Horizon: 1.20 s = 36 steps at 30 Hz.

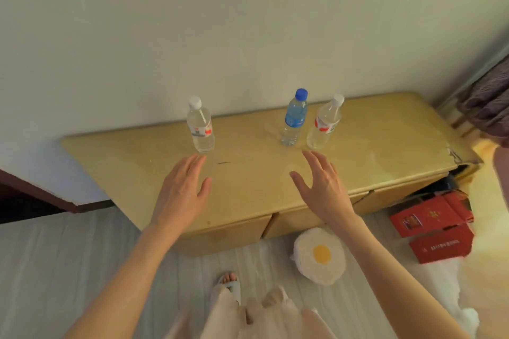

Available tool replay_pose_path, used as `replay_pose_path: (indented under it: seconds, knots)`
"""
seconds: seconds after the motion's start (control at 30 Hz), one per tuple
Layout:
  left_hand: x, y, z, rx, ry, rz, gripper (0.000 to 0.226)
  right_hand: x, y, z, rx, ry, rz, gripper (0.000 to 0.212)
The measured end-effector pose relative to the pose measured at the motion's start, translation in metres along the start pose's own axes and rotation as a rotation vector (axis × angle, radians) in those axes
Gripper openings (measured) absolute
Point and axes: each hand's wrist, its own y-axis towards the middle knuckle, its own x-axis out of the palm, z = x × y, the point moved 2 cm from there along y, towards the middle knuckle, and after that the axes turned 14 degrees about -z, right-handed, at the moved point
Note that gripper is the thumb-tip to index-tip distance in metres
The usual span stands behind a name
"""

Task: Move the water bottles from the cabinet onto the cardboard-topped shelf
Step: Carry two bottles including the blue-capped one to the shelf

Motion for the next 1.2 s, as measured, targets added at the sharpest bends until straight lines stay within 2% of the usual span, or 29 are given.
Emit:
replay_pose_path:
  seconds: [0.2,0.37,0.47,0.57,0.77,0.9,1.07,1.2]
  knots:
    - [-0.025,0.100,-0.017,-0.022,-0.033,0.045,0.055,-0.037,0.113,0.016,0.040,0.087,0.050,0.043]
    - [-0.024,0.159,-0.037,-0.193,-0.188,0.043,0.061,-0.054,0.203,0.031,0.106,0.045,-0.069,0.053]
    - [-0.021,0.183,-0.046,-0.252,-0.235,0.020,0.053,-0.053,0.236,0.039,0.130,0.036,-0.145,0.056]
    - [-0.018,0.194,-0.054,-0.321,-0.267,0.049,0.039,-0.046,0.249,0.047,0.106,0.083,-0.173,0.045]
    - [-0.019,0.199,-0.052,-0.317,-0.259,0.078,0.030,-0.038,0.250,0.055,0.088,0.158,-0.124,0.039]
    - [-0.016,0.198,-0.042,-0.279,-0.235,0.013,0.035,-0.033,0.225,0.051,0.088,0.170,-0.106,0.029]
    - [-0.010,0.179,-0.036,-0.115,-0.188,-0.139,0.038,-0.040,0.162,0.044,0.130,0.290,0.027,0.029]
    - [-0.011,0.164,-0.011,0.111,-0.233,-0.219,0.038,-0.043,0.090,0.034,0.222,0.388,0.183,0.030]
